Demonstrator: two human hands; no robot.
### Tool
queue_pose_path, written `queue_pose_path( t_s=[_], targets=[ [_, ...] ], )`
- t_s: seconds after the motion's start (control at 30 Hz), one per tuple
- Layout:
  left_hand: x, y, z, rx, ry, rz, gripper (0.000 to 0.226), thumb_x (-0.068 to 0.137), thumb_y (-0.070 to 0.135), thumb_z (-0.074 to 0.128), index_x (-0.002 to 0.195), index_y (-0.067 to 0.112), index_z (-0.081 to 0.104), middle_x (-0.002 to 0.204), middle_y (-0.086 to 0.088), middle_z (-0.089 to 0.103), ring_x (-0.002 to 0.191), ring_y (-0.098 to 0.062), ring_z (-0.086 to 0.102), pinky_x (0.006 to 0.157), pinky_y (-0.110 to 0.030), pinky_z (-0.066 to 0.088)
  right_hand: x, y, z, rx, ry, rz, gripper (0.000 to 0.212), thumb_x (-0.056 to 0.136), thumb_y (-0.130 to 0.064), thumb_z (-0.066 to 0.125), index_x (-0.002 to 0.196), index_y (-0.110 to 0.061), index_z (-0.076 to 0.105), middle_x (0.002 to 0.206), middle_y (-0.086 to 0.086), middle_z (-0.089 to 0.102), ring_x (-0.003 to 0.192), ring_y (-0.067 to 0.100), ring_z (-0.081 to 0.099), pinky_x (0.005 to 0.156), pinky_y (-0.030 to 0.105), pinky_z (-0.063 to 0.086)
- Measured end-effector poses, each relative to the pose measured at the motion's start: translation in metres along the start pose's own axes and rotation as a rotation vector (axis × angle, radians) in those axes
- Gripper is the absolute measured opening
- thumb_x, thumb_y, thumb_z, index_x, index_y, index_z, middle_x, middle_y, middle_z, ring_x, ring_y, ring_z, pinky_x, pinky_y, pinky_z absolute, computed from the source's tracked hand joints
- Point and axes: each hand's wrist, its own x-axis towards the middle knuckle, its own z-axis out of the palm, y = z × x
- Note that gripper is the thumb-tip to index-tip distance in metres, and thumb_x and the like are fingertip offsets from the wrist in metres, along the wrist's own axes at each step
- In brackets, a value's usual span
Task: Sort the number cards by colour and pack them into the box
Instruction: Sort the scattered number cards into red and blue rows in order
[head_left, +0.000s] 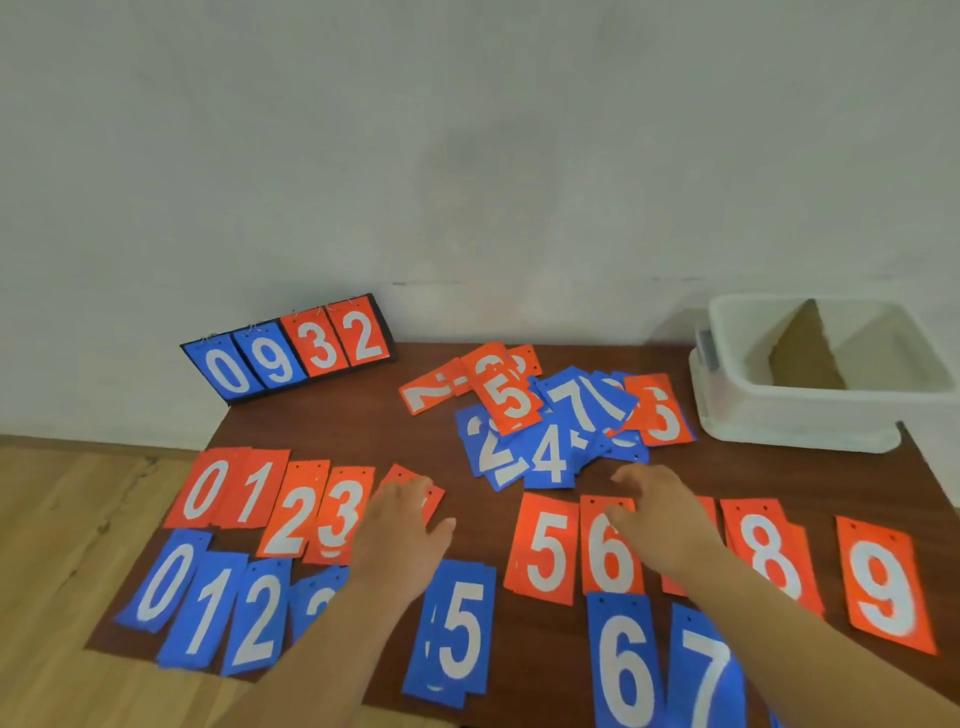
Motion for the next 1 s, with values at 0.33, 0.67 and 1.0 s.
queue_pose_path(
  t_s=[0.33,0.67,1.0],
  targets=[
    [0.129,-0.027,0.002,-0.023,-0.098,-0.045,0.063,0.087,0.049,0.070,0.143,0.032,0.046,0.137,-0.002,0.048,0.127,-0.023,0.049,0.103,-0.039,0.046,0.100,-0.016,0.017,-0.001,0.019,0.088,0.040,0.087,-0.030,0.071,0.125,-0.022,0.062,0.131,0.004,0.053,0.094,0.015,0.057,0.079,0.025,0.045],
    [0.269,-0.046,0.037,0.049,-0.202,-0.037,0.067,0.085,0.051,0.070,0.142,0.029,0.044,0.137,-0.006,0.044,0.126,-0.031,0.045,0.104,-0.047,0.044,0.240,-0.026,0.042,-0.190,0.015,0.229,0.051,0.084,-0.041,0.074,0.128,-0.023,0.057,0.128,0.013,0.054,0.084,0.027,0.066,0.072,0.036,0.056],
    [0.324,-0.057,0.059,0.099,-0.246,-0.084,0.076,0.079,0.046,0.077,0.143,0.034,0.039,0.140,-0.002,0.045,0.129,-0.028,0.044,0.104,-0.047,0.043,0.272,-0.003,0.057,-0.119,-0.018,0.363,0.063,0.068,-0.036,0.092,0.118,-0.018,0.057,0.122,0.008,0.053,0.090,0.020,0.053,0.067,0.029,0.044]
  ],
)
